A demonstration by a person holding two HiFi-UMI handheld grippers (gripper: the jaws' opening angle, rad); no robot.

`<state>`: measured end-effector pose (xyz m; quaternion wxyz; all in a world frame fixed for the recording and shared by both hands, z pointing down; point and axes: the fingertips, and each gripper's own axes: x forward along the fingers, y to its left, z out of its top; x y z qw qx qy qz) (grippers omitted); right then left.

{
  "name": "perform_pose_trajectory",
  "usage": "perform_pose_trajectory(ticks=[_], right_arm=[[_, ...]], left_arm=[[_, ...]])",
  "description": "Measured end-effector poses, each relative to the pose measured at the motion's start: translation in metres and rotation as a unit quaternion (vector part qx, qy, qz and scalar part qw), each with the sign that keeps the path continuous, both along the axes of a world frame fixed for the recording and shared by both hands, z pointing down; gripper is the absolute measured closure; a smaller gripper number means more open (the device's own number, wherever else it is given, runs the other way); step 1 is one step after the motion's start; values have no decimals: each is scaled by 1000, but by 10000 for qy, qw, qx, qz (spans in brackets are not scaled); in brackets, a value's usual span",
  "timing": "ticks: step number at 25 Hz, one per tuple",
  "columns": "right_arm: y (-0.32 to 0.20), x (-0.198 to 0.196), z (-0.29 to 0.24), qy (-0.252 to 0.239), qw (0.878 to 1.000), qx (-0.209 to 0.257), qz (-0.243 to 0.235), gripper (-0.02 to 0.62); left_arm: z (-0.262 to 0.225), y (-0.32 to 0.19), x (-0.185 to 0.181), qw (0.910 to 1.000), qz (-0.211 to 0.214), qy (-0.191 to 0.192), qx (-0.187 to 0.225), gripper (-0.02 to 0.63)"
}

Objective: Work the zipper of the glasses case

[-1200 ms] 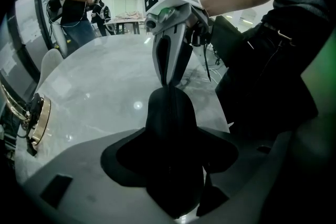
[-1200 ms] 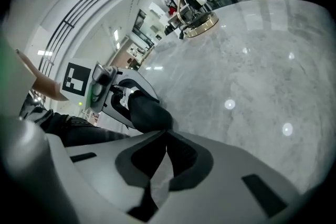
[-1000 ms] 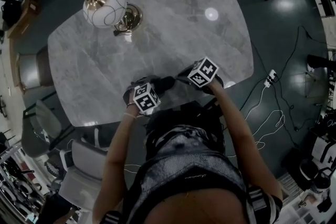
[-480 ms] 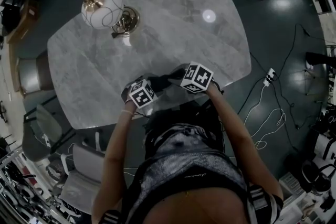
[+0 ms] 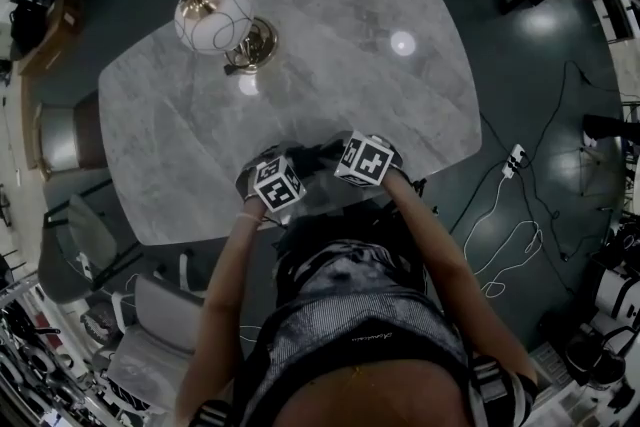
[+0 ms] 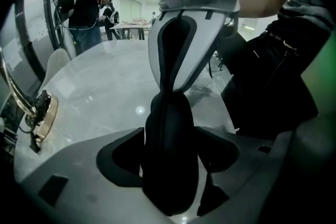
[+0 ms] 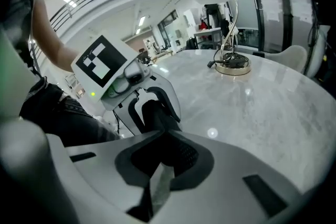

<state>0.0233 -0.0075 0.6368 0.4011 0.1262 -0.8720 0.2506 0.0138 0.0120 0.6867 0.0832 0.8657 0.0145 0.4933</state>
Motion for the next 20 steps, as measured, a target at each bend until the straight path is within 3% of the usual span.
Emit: perform_pose_trajectory(ticks=[8,13,15,20], right_arm=[[-12,1,0,-34,9998,1,216,532],[-23,3,1,42,9993,138,336,532],[-29,3,3,136,9989,267,352,532],[-46,3,7,280,9977,416,446,532]], left_arm=[[-33,-19,-24,9903,-548,210,1264,327],[-43,-17,-30,9871,-632,400,1414,335],[-41,-18,-31,9860,-621,368,1505,392],[-35,-36,-30,9842,-1018,490,1361,417]])
